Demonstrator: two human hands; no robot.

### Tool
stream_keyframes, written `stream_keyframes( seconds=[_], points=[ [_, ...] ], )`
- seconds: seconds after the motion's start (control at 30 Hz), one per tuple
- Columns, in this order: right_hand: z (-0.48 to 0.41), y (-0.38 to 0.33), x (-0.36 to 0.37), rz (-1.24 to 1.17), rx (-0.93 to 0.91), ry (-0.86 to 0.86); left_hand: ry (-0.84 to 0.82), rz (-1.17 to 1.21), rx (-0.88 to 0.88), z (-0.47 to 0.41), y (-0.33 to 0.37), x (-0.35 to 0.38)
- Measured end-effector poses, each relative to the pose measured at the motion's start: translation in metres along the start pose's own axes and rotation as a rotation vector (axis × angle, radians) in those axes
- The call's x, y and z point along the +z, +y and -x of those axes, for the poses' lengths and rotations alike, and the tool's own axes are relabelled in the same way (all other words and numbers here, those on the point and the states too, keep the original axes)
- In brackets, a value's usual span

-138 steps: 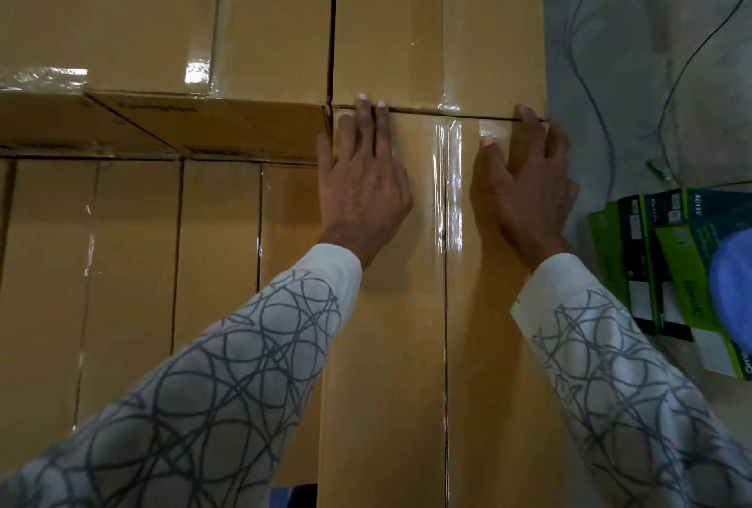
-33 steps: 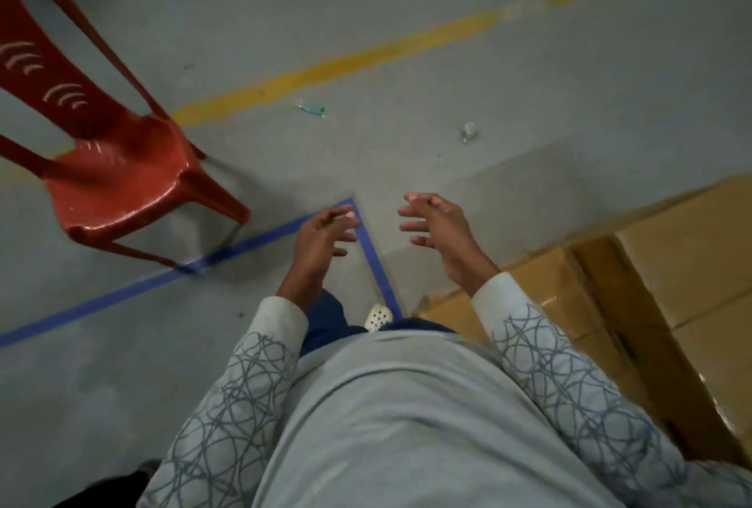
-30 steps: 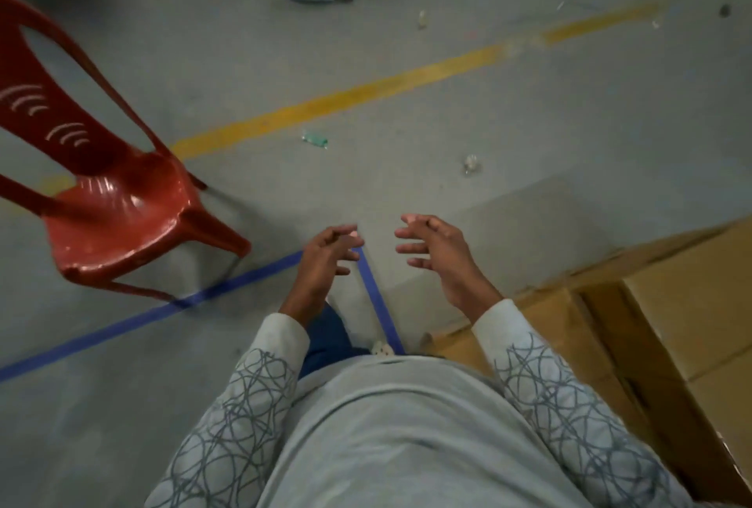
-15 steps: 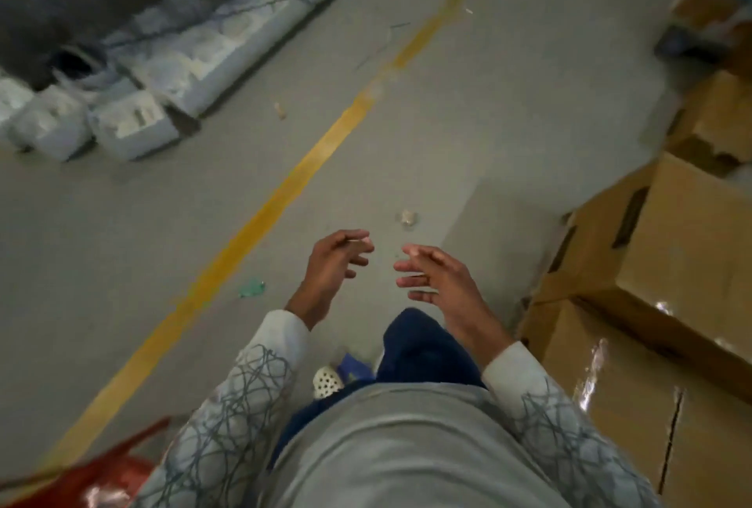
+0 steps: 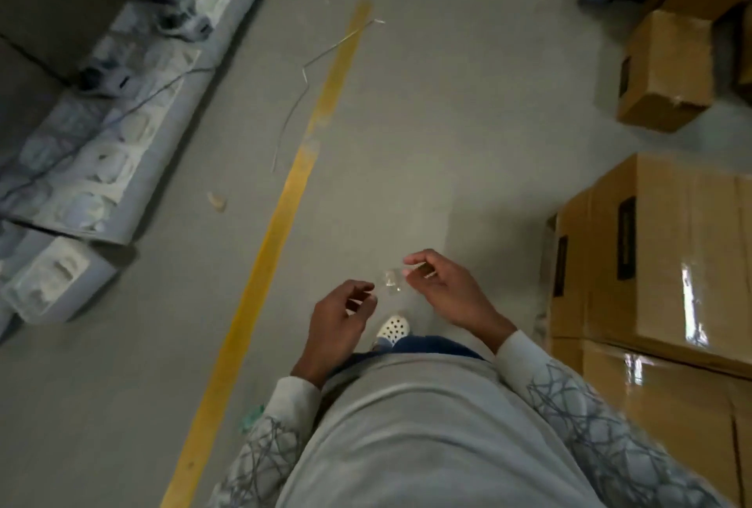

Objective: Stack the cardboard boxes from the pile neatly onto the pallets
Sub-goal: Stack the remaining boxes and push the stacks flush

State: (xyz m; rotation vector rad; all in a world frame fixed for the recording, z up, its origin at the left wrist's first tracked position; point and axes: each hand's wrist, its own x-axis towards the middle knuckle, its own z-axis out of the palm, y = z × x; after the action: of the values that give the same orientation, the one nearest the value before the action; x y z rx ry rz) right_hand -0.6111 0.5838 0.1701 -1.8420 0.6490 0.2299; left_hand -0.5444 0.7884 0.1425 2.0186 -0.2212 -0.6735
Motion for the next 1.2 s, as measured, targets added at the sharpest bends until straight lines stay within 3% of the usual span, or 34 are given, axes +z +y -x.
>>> stream_keyframes(
  seconds=[0.1,0.3,0.47,0.53,0.63,0.7,0.8,0.87,1.0,1.1,1.2],
  points=[
    [-0.050,-0.004,-0.022,0.453,-0.200,-0.039,-0.043,-0.140,0.104,-0.065,0.025,0.002],
    [-0.141,-0.005,-0.078,0.365,-0.017,-0.243,-0.342,-0.346,0.129,-0.217,0.063,0.041],
    [-0.242,0.016,-0.147,0.411,0.229,-0.193,-0.759,-0.578,0.250,-0.371,0.119,0.073],
    [-0.281,0.011,-0.181,0.461,0.298,-0.161,-0.751,-0.659,0.344,-0.437,0.168,0.081],
    [-0.326,-0.015,-0.233,0.484,0.354,0.088,-0.661,-0.641,0.559,-0.521,0.250,0.100],
    [-0.347,-0.039,-0.260,0.338,0.321,0.249,-0.716,-0.597,0.649,-0.561,0.294,0.114],
    [-0.367,-0.070,-0.290,-0.177,0.226,0.414,-0.951,-0.439,0.471,-0.604,0.346,0.138],
    [-0.385,-0.079,-0.309,-0.361,0.196,0.499,-1.074,-0.379,0.417,-0.626,0.368,0.157],
    [-0.443,-0.069,-0.357,-0.444,0.202,0.517,-1.143,-0.326,0.374,-0.677,0.389,0.206],
    [-0.492,-0.059,-0.414,-0.424,0.214,0.506,-1.091,-0.317,0.324,-0.723,0.413,0.247],
    [-0.535,-0.055,-0.497,-0.438,0.188,0.390,-1.024,-0.352,0.341,-0.772,0.456,0.286]
  ],
)
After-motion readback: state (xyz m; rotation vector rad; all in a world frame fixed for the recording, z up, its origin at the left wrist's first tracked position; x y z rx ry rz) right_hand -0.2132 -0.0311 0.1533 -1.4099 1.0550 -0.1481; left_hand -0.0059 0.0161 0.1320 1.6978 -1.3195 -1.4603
